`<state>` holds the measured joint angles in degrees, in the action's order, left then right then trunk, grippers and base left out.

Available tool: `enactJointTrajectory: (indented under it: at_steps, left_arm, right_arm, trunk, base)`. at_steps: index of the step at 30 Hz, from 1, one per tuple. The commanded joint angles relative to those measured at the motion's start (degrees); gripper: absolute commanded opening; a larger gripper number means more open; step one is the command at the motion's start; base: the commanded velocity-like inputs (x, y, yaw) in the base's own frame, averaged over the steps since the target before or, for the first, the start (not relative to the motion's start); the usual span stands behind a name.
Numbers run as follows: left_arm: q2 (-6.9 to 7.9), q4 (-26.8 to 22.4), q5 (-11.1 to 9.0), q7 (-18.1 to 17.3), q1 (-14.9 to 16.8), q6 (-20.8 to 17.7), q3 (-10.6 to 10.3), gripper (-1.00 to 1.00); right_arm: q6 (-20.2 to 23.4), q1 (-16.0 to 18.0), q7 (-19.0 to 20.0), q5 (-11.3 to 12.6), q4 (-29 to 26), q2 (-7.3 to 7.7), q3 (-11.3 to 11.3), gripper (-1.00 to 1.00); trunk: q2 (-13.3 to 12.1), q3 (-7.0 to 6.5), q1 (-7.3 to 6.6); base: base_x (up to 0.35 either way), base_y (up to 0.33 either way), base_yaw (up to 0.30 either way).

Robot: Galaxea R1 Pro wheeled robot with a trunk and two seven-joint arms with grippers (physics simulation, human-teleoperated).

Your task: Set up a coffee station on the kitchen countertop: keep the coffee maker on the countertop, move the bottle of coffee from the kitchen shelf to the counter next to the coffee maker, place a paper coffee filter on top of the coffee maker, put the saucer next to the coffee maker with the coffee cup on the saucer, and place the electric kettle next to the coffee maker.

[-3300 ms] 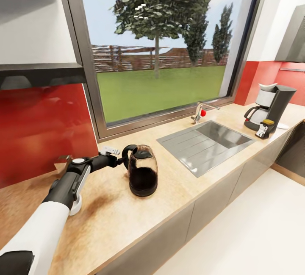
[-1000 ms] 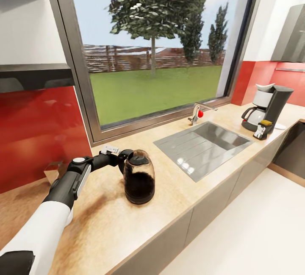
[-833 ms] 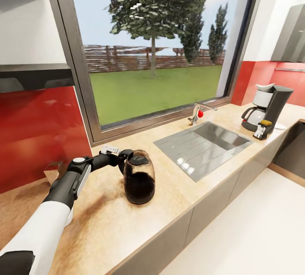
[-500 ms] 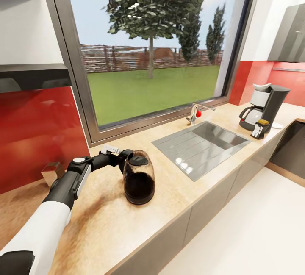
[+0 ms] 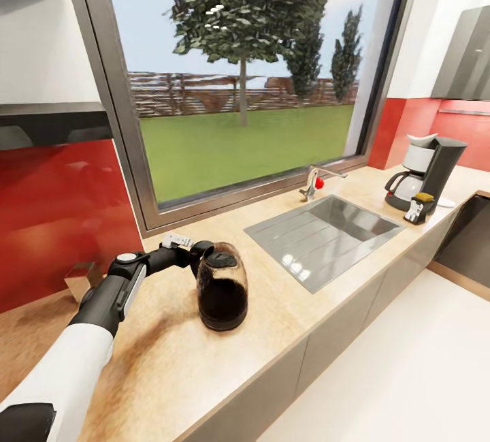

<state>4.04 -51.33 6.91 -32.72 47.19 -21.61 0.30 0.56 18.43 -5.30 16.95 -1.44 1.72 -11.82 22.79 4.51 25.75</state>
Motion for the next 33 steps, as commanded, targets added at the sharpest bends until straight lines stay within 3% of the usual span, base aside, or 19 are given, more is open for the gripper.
enactJointTrajectory:
  at_steps: [1,12,13,33]
  left_arm:
    - [0.0,-0.09,0.38,-0.33,0.04,-0.19,0.04,1.0]
    - [-0.09,-0.17,0.29,-0.68,0.01,-0.24,-1.34,1.0]
    - [-0.09,-0.17,0.29,-0.64,0.01,-0.25,-1.4,-1.0]
    - [-0.09,-0.17,0.01,-0.59,0.01,-0.19,-1.45,-1.0]
  right_arm:
    - [0.06,0.03,-0.16,0.54,-0.05,-0.01,-0.49,1.0]
    - [0.06,0.03,-0.15,0.54,-0.05,-0.02,-0.49,1.0]
    - [0.06,0.03,-0.16,0.54,-0.05,-0.03,-0.49,1.0]
    - [0.05,0.03,-0.15,0.54,-0.05,0.03,-0.49,1.0]
  trunk:
    - [0.13,0.13,0.04]
    - [0.13,0.13,0.04]
    - [0.13,0.13,0.04]
    - [0.13,0.13,0.04]
  base:
    - [0.011,0.0,0.0]
    - [0.001,0.0,0.0]
    - [0.0,0.0,0.0]
    - [0.0,0.0,0.0]
